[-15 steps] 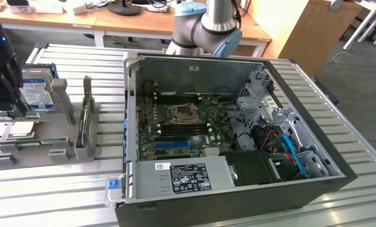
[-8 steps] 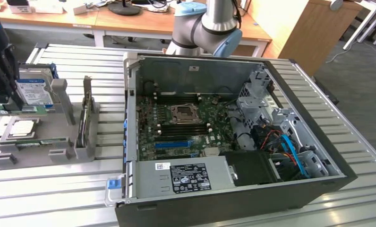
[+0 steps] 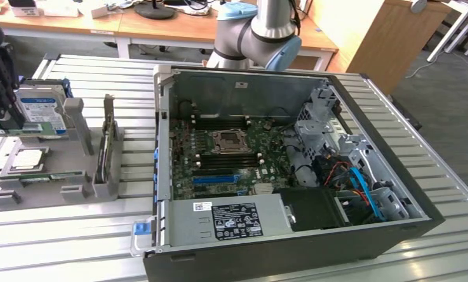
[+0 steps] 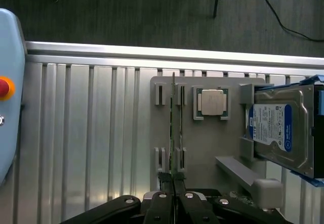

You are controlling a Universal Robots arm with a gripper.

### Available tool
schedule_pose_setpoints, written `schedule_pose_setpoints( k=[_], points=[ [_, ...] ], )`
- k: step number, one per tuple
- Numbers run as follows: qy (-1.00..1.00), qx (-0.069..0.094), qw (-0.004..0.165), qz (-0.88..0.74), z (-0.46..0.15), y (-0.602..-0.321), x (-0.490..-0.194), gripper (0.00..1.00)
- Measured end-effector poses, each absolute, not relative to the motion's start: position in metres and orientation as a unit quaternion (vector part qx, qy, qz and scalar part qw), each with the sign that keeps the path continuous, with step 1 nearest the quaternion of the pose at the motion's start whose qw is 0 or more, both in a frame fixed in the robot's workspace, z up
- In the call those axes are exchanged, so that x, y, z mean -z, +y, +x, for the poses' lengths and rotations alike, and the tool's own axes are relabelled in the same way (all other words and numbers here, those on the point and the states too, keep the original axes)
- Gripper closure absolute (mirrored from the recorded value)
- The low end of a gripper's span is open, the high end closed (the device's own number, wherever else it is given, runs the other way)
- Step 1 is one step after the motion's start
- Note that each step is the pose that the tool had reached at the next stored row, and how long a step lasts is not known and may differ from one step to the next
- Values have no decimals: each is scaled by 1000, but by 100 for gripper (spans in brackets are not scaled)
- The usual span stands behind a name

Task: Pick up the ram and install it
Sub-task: 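Pick up the ram and move it above insertion slot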

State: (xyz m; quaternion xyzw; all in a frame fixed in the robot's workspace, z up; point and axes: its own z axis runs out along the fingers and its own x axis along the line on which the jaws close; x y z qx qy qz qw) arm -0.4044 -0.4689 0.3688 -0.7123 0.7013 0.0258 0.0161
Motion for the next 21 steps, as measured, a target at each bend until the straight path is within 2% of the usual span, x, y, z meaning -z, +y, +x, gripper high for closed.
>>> schedule_pose_setpoints(
  k=[21],
  points=[
    [701, -26, 16, -712, -404, -469, -401, 88]
  ],
)
